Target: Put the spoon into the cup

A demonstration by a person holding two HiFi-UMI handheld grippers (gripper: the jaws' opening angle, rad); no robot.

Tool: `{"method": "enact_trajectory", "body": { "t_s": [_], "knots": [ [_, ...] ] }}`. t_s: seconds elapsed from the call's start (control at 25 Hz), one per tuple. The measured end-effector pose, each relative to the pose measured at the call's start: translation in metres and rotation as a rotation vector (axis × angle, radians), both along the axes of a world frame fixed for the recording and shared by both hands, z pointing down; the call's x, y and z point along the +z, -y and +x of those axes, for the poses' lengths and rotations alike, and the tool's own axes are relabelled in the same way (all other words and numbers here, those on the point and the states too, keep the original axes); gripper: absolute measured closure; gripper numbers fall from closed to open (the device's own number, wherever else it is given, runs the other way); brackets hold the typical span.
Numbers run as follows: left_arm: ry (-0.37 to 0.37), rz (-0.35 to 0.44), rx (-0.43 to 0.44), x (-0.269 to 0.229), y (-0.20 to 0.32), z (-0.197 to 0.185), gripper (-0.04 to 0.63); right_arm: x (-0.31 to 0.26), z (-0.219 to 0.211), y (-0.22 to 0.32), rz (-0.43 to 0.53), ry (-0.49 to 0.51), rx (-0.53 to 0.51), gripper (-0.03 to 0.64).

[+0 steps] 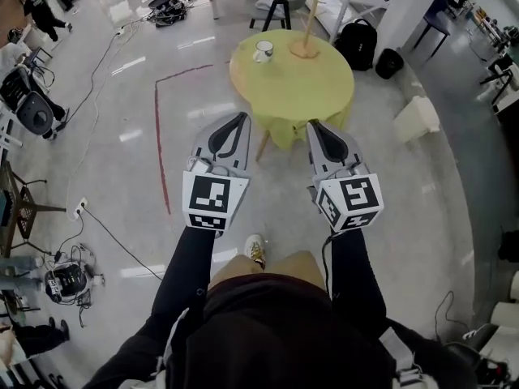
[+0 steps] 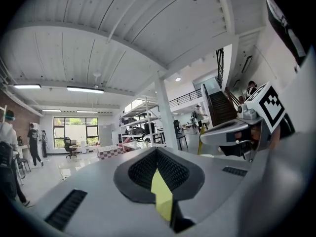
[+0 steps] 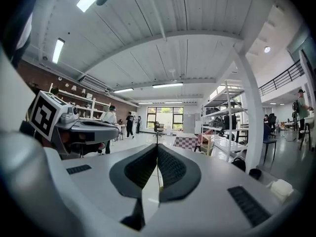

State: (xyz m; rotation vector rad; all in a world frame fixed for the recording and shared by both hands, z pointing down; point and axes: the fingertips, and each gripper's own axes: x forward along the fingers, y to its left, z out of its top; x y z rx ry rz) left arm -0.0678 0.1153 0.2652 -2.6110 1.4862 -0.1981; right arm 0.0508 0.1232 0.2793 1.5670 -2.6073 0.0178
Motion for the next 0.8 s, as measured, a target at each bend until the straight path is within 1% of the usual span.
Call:
{"method": "enact_trajectory", "body": {
  "t_s": [0.28, 0.44, 0.8],
  "knots": [
    [-0.003, -0.020, -0.013, 0.009, 0.043, -0.017, 0.578, 0.010, -0.011, 0.040, -0.017, -0.009, 0.003, 0.586],
    [-0.007, -0.026, -0.025, 0.015, 0.069, -0.019, 0.578, 0.014, -0.013, 0.066, -0.018, -0.005, -0.011, 0.586],
    [0.012, -0.027, -0.048, 0.021, 0.154, -0.015, 0.578, 0.018, -0.013, 0.156, -0.011, 0.001, -0.049, 0.586]
  ]
}}
